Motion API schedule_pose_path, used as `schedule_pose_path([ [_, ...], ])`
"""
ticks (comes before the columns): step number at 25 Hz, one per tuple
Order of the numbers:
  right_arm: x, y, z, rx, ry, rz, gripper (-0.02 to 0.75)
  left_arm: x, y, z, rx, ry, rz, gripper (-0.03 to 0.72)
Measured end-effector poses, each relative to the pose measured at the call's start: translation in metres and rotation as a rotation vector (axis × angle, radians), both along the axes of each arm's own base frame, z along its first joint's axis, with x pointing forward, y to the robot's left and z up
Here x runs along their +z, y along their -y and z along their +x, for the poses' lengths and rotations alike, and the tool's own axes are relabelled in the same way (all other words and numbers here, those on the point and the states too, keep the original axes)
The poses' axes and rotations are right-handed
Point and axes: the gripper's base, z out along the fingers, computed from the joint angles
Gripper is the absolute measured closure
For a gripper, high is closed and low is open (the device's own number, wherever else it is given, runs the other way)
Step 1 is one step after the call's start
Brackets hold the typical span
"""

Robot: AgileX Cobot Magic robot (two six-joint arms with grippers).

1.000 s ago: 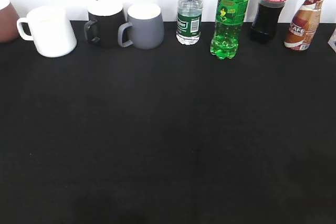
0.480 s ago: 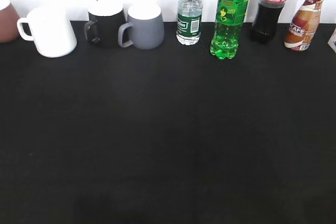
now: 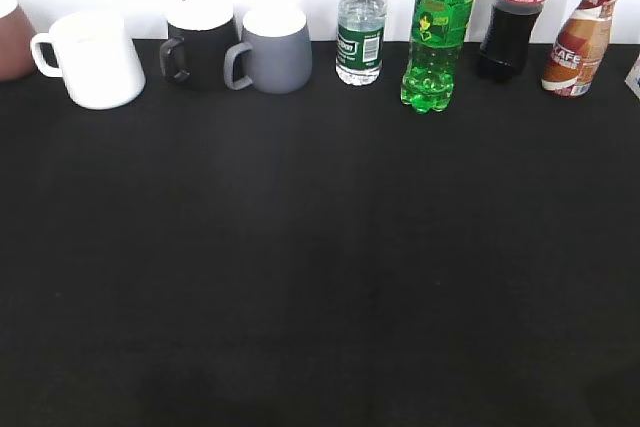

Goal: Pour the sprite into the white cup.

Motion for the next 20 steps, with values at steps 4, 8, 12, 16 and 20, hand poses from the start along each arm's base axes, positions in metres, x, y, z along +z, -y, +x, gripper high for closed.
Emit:
schedule_pose_path([
  [4, 0.0, 0.002, 0.002, -0.162, -0.002, 0.009, 0.496, 0.0, 0.0, 0.0, 0.0, 0.0, 0.0, 0.449],
  [8, 0.0, 0.006, 0.005, -0.361, -0.001, 0.009, 0.496, 0.0, -0.001, 0.0, -0.076, 0.0, 0.0, 0.449],
  [12, 0.0, 0.006, 0.005, -0.365, -0.001, 0.01, 0.496, 0.0, -0.002, 0.0, -0.222, 0.0, 0.0, 0.449],
  [16, 0.001, 0.006, 0.0, -0.364, 0.032, 0.012, 0.496, 0.0, -0.002, 0.0, -0.149, 0.0, 0.0, 0.449],
  [20, 0.001, 0.003, -0.021, -0.362, 0.165, 0.024, 0.496, 0.0, -0.001, 0.0, -0.1, 0.0, 0.0, 0.449],
])
